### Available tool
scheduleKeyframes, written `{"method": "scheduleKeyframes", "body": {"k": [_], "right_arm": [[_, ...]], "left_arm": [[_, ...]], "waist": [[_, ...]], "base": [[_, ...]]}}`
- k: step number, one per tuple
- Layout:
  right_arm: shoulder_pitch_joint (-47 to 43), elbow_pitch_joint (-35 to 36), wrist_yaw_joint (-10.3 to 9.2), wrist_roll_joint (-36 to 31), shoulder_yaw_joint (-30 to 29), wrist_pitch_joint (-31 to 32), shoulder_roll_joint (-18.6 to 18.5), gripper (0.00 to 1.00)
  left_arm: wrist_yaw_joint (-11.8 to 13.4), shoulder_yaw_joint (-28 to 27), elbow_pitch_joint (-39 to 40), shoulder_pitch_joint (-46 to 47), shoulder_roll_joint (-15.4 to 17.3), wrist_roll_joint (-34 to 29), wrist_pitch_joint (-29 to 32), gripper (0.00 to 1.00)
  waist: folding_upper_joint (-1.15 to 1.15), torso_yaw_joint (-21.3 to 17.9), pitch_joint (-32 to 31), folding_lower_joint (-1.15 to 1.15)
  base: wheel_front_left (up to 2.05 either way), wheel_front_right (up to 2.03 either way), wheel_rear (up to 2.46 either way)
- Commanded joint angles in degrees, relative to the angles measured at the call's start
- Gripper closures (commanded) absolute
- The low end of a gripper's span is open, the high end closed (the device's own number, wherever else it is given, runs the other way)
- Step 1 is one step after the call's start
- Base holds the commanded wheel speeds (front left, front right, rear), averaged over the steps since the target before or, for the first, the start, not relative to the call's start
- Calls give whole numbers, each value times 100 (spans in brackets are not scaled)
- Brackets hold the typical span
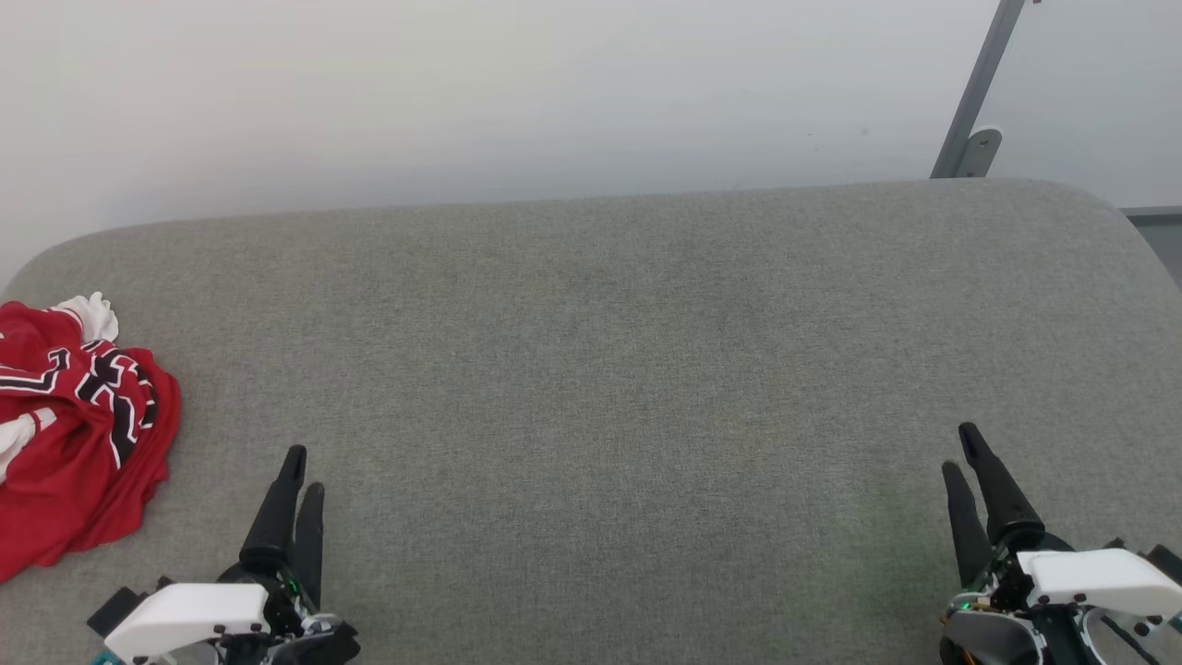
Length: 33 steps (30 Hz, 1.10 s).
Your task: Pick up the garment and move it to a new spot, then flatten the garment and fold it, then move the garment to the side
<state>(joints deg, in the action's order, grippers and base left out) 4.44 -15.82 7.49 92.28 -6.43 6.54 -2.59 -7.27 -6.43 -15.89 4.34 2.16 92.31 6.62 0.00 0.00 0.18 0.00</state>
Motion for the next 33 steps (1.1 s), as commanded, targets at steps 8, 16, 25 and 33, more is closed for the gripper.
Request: {"method": "scheduleKeyframes", "body": {"k": [8, 16, 25, 33], "right_arm": [[107, 122, 0, -251, 157, -180, -32, 0], [215, 61, 0, -1103, 356, -364, -198, 0], [326, -7, 0, -2365, 445, -434, -221, 0], [355, -22, 0, -3163, 447, -482, -236, 0]], "left_arm": [[84, 16, 326, -25, 44, -115, -95, 0], [229, 85, 533, -97, 217, -603, -294, 0], [503, 323, 568, -131, 574, -1701, -660, 0], [644, 502, 532, -119, 762, -2554, -883, 0]], "waist": [[0, -1, -3, 0], [0, 1, -12, 0], [0, 10, -35, 0], [0, 19, -54, 0]], "base": [[0, 0, 0], [0, 0, 0], [0, 0, 0], [0, 0, 0]]}}
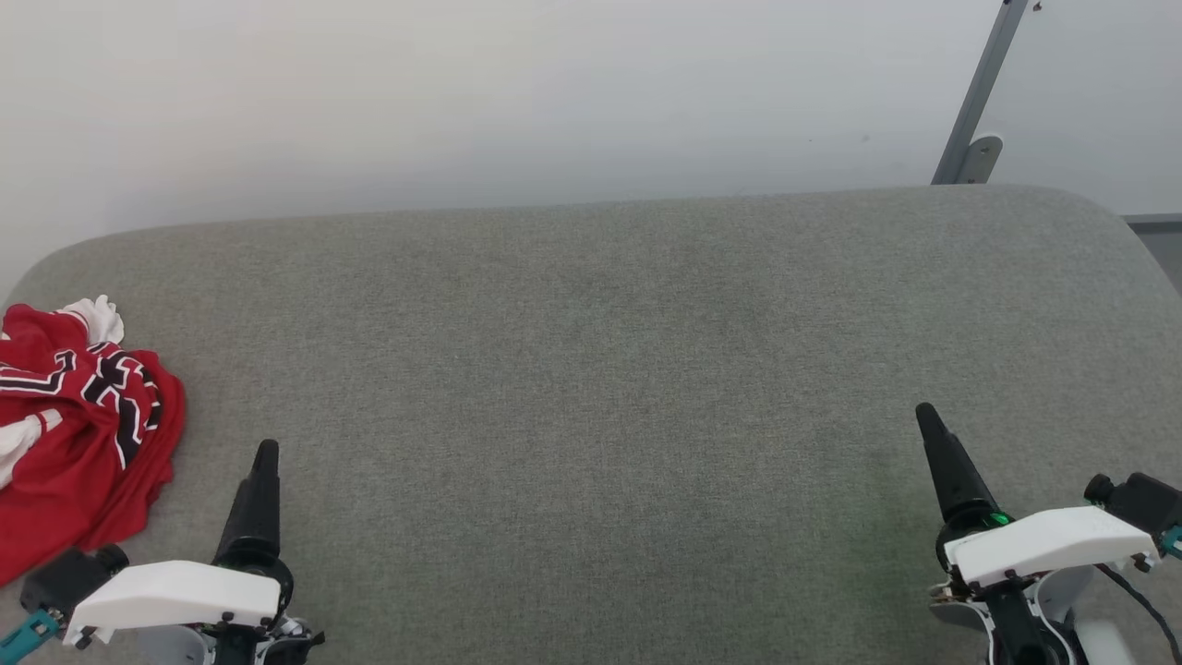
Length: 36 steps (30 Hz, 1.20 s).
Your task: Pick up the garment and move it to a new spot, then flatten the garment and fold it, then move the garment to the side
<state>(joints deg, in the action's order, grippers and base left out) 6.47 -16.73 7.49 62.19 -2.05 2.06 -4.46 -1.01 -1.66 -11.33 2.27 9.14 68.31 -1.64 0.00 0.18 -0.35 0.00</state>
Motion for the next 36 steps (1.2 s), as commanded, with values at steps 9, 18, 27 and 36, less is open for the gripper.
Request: {"method": "scheduleKeyframes", "body": {"k": [9, 18, 27, 36], "right_arm": [[162, 122, 0, -817, 66, -59, -57, 0], [144, 171, 0, -1288, 97, -76, -71, 0], [151, 233, 0, -1814, 141, -130, -97, 0], [139, 316, 0, -2298, 177, -200, -101, 0]], "left_arm": [[-49, 28, 117, 46, 115, -861, -242, 0], [-122, -19, 135, 17, 114, -1437, -391, 0], [-218, -62, 148, -20, 101, -1996, -546, 0], [-270, -91, 169, -52, 118, -2541, -688, 0]], "waist": [[0, 4, -15, 0], [0, 16, -24, 0], [0, 29, -39, 0], [0, 33, -45, 0]], "base": [[0, 0, 0], [0, 0, 0], [0, 0, 0], [0, 0, 0]]}}
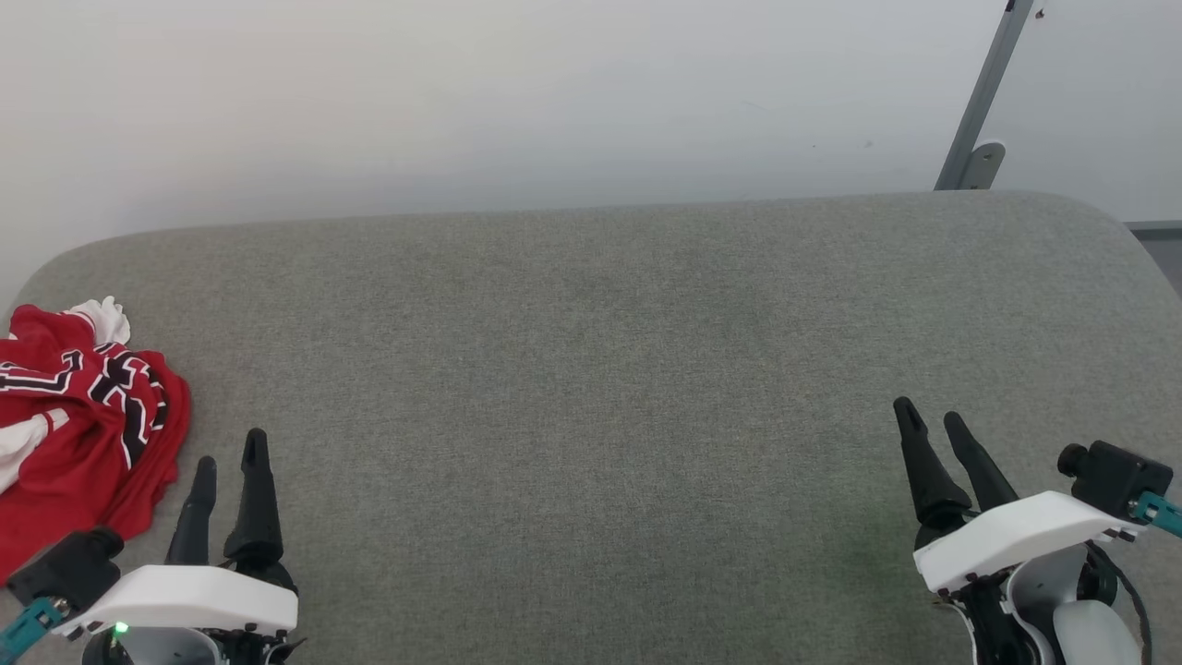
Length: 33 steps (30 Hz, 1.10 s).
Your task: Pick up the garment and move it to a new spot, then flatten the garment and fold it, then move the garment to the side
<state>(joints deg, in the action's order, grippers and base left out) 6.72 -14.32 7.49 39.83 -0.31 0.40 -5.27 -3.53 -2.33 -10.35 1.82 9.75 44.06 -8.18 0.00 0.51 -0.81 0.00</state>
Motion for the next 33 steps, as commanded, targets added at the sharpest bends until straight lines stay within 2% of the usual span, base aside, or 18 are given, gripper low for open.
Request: {"method": "scheduleKeyframes", "body": {"k": [1, 33], "right_arm": [[114, 77, 0, -111, 7, -40, -19, 0], [130, 227, 0, -1604, 140, -153, -53, 0]], "left_arm": [[-24, -25, 74, -10, 56, -166, -51, 0], [-138, 61, 145, -95, 171, -1591, -469, 0]], "waist": [[0, 0, -2, 0], [0, 27, -36, 0]], "base": [[0, 0, 0], [0, 0, 0]]}}
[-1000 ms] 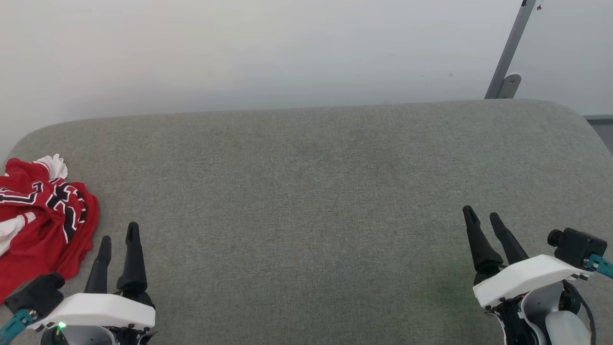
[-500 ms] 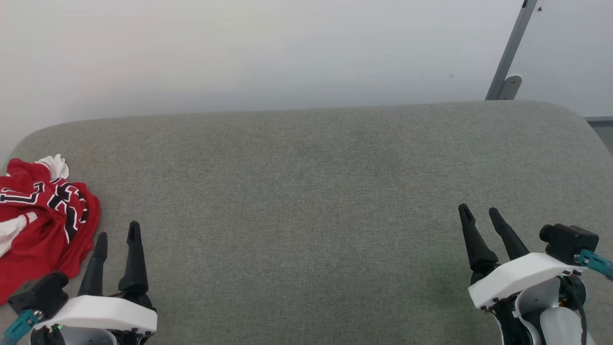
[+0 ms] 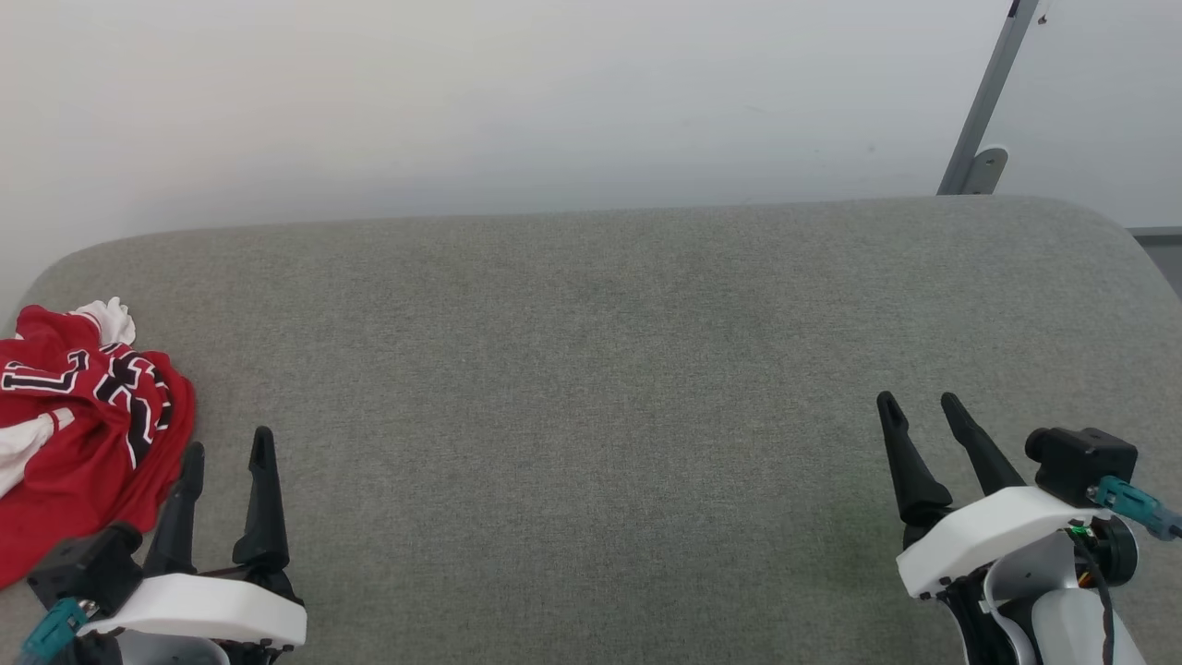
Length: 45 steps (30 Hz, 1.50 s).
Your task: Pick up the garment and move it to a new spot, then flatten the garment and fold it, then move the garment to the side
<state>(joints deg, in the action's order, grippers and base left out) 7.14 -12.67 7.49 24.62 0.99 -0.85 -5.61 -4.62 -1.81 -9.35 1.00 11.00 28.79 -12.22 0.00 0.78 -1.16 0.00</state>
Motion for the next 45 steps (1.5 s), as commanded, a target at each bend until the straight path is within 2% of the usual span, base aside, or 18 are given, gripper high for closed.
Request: {"method": "scheduleKeyframes", "body": {"k": [1, 23, 37, 45], "right_arm": [[88, 67, -1, -126, 13, -33, -21, 0], [68, 136, -1, -1059, 9, -141, -41, 0], [24, 182, -1, -1128, -55, -171, 0, 0], [-28, 272, -1, -1075, 21, -128, -20, 0]], "left_arm": [[-28, 7, 50, -17, 49, -104, -64, 0], [-46, 63, 102, -102, 159, -873, -311, 0], [-60, 134, 77, -96, 178, -791, -291, 0], [159, -3, 85, -94, 178, -720, -252, 0]], "waist": [[0, 0, -2, 0], [0, 5, -33, 0], [0, 24, -48, 0], [0, 387, -92, 0]], "base": [[0, 0, 0], [0, 0, 0], [0, 0, 0], [0, 0, 0]]}}
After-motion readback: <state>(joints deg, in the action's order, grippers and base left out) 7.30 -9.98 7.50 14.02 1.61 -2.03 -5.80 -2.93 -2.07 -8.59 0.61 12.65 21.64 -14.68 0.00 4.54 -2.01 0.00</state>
